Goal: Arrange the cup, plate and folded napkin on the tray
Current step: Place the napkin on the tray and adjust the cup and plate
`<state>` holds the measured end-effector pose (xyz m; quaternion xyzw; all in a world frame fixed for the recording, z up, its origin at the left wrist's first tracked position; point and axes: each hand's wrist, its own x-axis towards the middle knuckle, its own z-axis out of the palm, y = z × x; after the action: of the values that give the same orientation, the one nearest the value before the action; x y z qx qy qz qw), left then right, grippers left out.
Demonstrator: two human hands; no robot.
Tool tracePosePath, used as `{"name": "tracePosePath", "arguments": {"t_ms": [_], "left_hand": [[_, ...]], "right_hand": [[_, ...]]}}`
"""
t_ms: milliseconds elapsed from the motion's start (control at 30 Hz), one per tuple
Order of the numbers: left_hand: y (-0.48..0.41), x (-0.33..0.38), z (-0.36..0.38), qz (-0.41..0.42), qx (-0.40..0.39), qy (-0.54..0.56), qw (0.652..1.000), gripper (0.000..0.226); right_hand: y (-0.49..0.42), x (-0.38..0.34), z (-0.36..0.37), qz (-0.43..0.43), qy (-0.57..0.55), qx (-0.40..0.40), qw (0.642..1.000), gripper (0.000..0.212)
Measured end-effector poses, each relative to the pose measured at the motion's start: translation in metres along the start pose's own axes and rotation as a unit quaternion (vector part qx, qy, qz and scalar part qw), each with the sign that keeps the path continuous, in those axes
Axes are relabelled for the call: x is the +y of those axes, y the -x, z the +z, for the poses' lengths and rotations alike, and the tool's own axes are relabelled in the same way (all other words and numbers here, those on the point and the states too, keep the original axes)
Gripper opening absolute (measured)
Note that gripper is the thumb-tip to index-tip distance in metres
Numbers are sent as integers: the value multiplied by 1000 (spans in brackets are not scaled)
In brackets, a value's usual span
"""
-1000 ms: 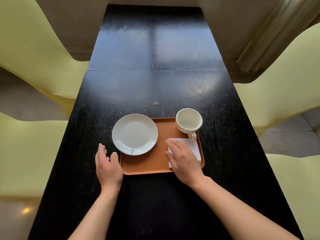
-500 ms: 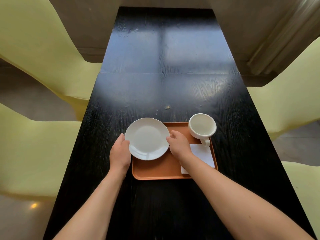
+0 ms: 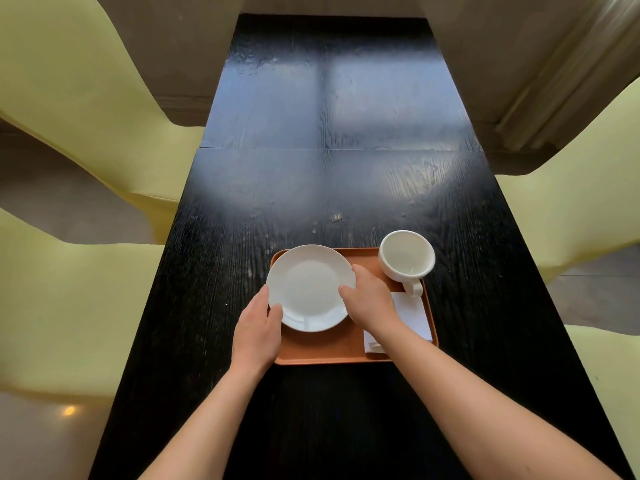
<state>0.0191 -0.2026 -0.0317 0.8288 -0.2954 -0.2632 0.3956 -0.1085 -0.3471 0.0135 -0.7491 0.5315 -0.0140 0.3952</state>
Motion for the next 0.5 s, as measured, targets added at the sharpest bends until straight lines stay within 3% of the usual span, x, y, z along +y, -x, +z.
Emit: {"name": "tracePosePath", "arguments": {"t_ms": [167,500], "left_hand": [[0,-2,-1,25,-11,-55,998,22],[2,-1,-2,23,-10,-65,998,25]], "right_hand": [[0,2,2,-12,37,11,999,39],[-1,9,7,-20,63,24,998,43]]}}
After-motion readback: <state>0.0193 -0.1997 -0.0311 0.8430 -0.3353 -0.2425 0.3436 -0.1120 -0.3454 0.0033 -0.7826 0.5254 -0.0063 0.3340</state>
